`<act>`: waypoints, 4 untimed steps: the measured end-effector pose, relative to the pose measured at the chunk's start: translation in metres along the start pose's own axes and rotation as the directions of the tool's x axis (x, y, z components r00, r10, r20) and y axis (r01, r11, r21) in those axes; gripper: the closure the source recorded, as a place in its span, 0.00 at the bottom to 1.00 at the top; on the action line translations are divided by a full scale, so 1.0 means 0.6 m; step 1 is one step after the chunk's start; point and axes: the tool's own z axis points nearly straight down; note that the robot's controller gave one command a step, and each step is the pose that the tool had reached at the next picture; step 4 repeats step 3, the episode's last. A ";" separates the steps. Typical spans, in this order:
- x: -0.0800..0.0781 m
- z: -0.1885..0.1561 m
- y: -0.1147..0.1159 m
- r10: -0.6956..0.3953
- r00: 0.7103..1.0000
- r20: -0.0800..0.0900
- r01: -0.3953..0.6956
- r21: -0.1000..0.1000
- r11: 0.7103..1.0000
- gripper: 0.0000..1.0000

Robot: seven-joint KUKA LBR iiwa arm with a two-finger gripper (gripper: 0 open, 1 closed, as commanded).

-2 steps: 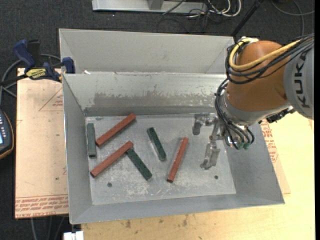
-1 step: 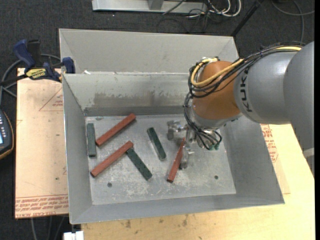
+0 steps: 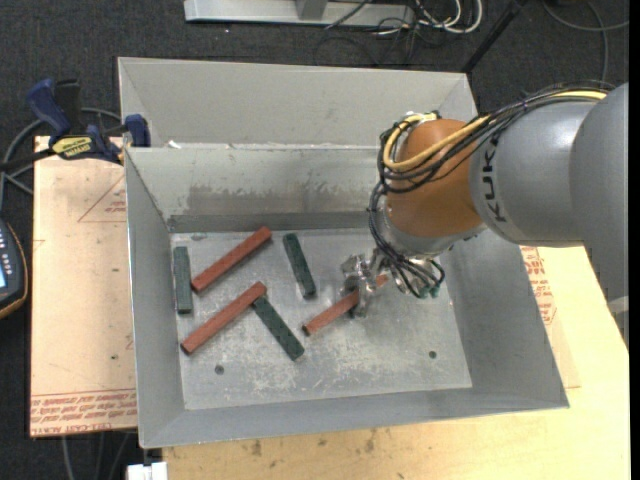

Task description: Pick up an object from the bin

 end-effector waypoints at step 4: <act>-0.038 -0.222 -0.057 -0.418 0.908 0.006 0.418 0.006 0.908 1.00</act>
Offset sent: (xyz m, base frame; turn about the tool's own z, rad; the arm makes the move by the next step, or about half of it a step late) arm 0.0000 0.0000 0.0000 0.0000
